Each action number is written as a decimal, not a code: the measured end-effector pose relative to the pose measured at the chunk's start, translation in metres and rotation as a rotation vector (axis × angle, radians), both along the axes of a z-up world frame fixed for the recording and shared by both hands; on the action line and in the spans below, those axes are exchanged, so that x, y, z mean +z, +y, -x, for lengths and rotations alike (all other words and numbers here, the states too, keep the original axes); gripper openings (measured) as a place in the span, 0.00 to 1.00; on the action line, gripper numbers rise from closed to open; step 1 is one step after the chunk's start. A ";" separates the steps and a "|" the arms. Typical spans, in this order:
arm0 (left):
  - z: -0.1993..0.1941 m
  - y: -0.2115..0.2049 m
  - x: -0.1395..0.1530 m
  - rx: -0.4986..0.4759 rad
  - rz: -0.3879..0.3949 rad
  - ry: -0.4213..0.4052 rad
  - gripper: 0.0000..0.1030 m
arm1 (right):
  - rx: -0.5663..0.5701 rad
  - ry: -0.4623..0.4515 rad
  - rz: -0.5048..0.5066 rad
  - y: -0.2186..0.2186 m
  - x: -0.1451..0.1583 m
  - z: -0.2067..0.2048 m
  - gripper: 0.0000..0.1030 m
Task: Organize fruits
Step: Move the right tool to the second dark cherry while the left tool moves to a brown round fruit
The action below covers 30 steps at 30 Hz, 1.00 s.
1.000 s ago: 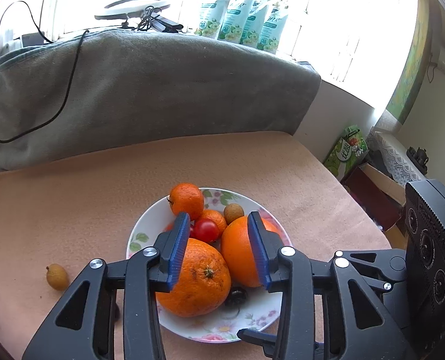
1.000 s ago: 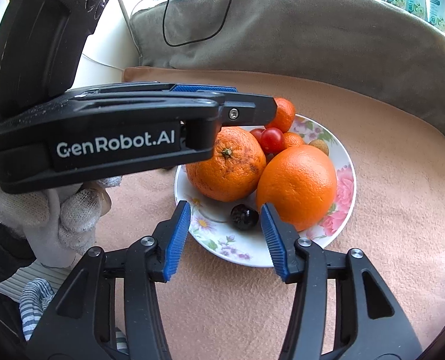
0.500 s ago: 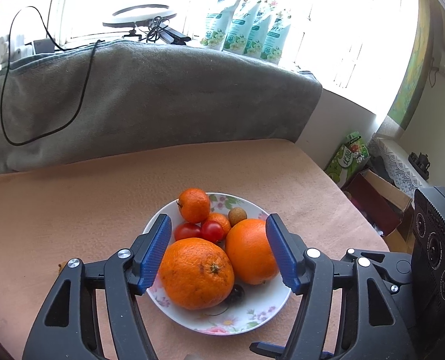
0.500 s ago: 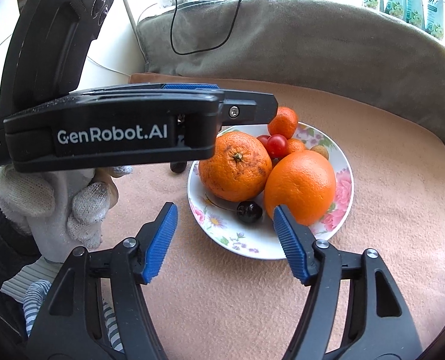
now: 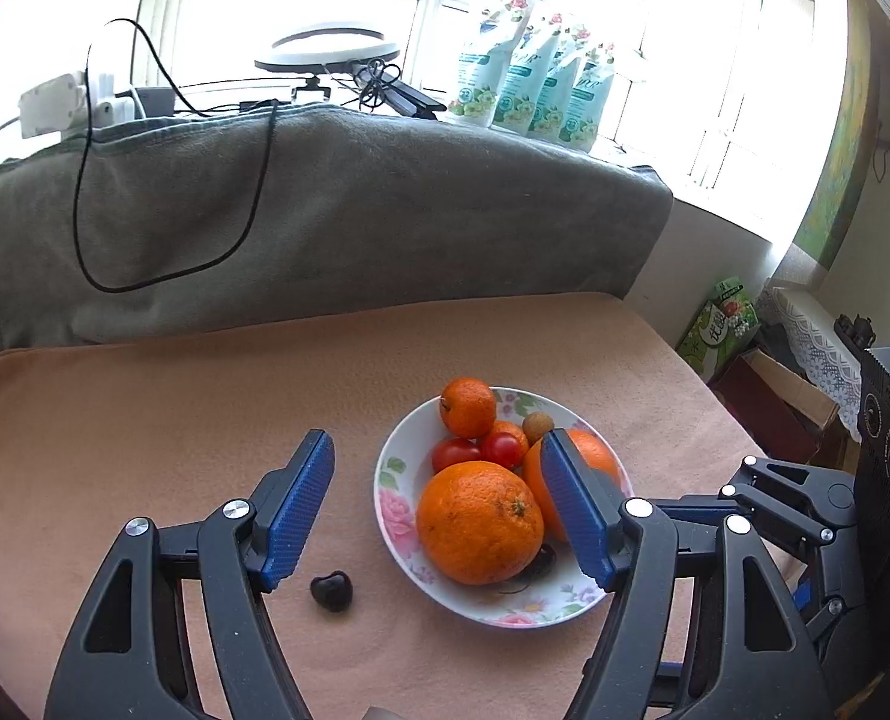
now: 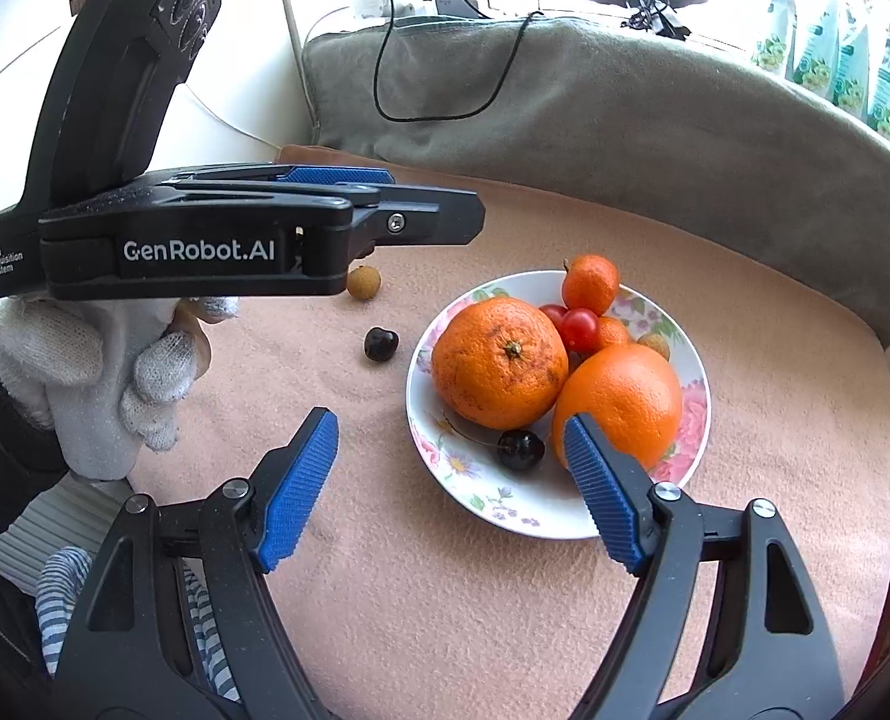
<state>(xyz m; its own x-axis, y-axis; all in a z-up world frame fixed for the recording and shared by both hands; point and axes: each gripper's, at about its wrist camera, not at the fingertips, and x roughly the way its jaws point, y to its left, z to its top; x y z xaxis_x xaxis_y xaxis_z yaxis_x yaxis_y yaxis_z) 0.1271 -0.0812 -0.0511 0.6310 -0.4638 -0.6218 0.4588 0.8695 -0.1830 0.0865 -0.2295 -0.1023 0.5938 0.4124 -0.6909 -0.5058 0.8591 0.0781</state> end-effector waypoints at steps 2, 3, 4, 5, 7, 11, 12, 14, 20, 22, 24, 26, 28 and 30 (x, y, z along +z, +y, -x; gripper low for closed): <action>-0.004 0.016 0.000 0.026 -0.002 0.004 0.69 | 0.035 -0.025 0.023 0.008 0.007 -0.002 0.78; -0.006 0.024 -0.001 0.041 -0.002 0.008 0.69 | 0.049 -0.034 0.031 0.011 0.010 -0.002 0.78; -0.009 0.033 -0.001 0.057 0.000 0.013 0.69 | 0.064 -0.037 0.037 0.014 0.012 -0.005 0.78; -0.011 0.041 -0.002 0.071 0.000 0.019 0.69 | 0.080 -0.039 0.041 0.018 0.015 -0.007 0.78; -0.015 0.056 -0.004 0.098 -0.003 0.027 0.69 | 0.110 -0.049 0.065 0.028 0.018 -0.012 0.78; -0.024 0.083 -0.013 0.140 0.010 0.063 0.69 | 0.168 -0.064 0.131 0.046 0.018 -0.020 0.78; -0.026 0.089 -0.015 0.148 0.015 0.072 0.69 | 0.178 -0.062 0.139 0.050 0.018 -0.023 0.78; -0.028 0.098 -0.020 0.155 0.017 0.083 0.69 | 0.203 -0.043 0.150 0.057 0.015 -0.029 0.78; -0.031 0.110 -0.038 0.142 0.018 0.136 0.52 | 0.297 -0.007 0.192 0.079 0.007 -0.042 0.66; -0.032 0.109 -0.045 0.131 0.019 0.157 0.52 | 0.329 0.011 0.215 0.088 0.003 -0.047 0.63; -0.032 0.106 -0.051 0.116 0.014 0.173 0.48 | 0.361 0.036 0.244 0.096 -0.004 -0.053 0.57; -0.033 0.103 -0.057 0.102 0.016 0.193 0.48 | 0.383 0.054 0.267 0.102 -0.010 -0.057 0.52; -0.036 0.102 -0.062 0.091 0.025 0.218 0.46 | 0.398 0.075 0.277 0.107 -0.015 -0.064 0.49; -0.038 0.102 -0.068 0.084 0.037 0.242 0.43 | 0.408 0.089 0.289 0.112 -0.020 -0.069 0.49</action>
